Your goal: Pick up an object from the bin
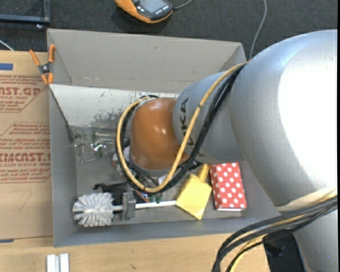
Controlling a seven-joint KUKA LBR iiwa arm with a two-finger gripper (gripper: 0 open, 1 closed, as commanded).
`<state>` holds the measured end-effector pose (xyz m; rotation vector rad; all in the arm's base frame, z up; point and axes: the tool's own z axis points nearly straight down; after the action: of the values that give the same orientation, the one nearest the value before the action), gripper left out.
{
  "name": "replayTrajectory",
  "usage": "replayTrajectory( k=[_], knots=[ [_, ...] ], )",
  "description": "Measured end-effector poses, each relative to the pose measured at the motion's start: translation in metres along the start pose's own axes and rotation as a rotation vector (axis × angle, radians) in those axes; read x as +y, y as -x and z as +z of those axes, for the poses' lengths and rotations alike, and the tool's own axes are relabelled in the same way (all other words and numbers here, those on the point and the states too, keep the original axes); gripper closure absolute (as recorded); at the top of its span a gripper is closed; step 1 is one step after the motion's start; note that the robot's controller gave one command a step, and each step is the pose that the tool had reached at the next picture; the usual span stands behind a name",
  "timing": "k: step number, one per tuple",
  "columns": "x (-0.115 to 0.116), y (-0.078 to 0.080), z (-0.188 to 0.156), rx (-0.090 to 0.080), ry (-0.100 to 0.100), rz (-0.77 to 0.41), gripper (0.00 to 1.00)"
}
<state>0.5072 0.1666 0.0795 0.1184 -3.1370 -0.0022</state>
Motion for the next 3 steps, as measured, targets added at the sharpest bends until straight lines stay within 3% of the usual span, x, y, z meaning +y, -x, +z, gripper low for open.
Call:
replayTrajectory(
  k=[1,2,3],
  knots=[
    [-0.016,-0.03,-0.024,-0.002,0.001,0.057,1.0],
    [-0.016,-0.03,-0.024,-0.001,0.002,0.058,1.0],
    [0.01,-0.026,0.011,0.0,0.002,0.063,1.0]
  ],
)
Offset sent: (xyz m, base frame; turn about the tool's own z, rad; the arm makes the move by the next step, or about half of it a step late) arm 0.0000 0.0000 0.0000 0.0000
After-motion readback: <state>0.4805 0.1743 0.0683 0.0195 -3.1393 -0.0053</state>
